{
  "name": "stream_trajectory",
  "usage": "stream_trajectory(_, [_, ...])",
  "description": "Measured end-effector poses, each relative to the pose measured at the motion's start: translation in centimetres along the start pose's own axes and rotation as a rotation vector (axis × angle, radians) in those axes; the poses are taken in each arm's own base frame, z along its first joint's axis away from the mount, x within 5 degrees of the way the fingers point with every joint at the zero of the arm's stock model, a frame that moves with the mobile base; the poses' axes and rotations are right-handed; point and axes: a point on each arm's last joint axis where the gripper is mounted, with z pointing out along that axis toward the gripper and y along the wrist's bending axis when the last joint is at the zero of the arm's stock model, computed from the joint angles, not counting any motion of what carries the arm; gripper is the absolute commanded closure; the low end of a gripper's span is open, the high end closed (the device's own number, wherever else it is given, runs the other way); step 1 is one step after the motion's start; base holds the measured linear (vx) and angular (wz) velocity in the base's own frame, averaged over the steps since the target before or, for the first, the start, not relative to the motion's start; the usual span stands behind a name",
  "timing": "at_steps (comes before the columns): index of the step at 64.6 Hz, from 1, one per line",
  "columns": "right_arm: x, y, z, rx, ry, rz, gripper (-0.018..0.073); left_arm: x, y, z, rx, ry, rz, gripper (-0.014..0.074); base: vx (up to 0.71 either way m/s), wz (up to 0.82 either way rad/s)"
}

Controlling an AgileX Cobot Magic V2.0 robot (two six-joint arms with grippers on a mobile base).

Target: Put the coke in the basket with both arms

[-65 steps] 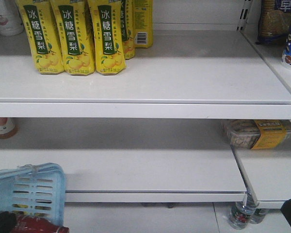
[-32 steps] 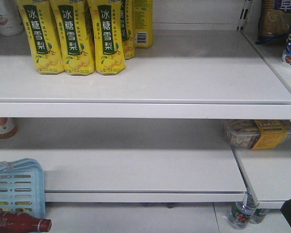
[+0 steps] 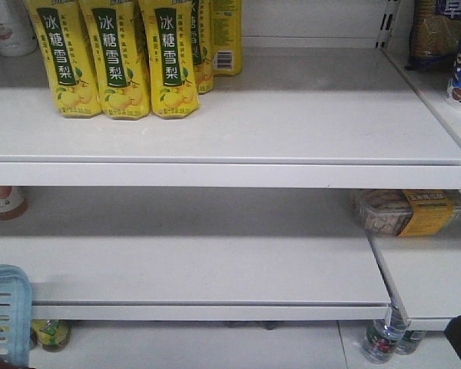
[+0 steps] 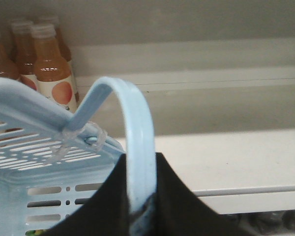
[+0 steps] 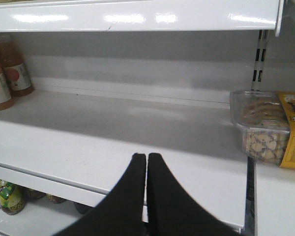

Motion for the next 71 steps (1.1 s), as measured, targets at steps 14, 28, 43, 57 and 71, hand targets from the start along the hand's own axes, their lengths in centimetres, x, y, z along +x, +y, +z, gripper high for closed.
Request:
stream_trajectory(14, [0.01,0.0,0.0,0.0,0.001,0.0,0.0568,0.1,0.33,-0.32,-0.055,-0.012,0.02,0.0603,0.0,0.0])
stream_trajectory(28, [0.01,0.0,0.0,0.0,0.001,0.0,0.0568,0.28,0.37,-0.33,-0.061,0.007,0.028,0.0603,0.0,0.0])
stream_trajectory(43, [0.01,0.0,0.0,0.0,0.001,0.0,0.0568,0.31,0.37,-0.33,-0.061,0.011,0.028,0.0603,0.0,0.0])
stream_trajectory(57, [0.01,0.0,0.0,0.0,0.001,0.0,0.0568,0.3,0.37,-0.33,-0.061,0.01,0.028,0.0603,0.0,0.0])
stream_trajectory(71, [0.01,0.0,0.0,0.0,0.001,0.0,0.0568,0.3,0.37,-0.33,-0.061,0.01,0.029,0.0603,0.0,0.0])
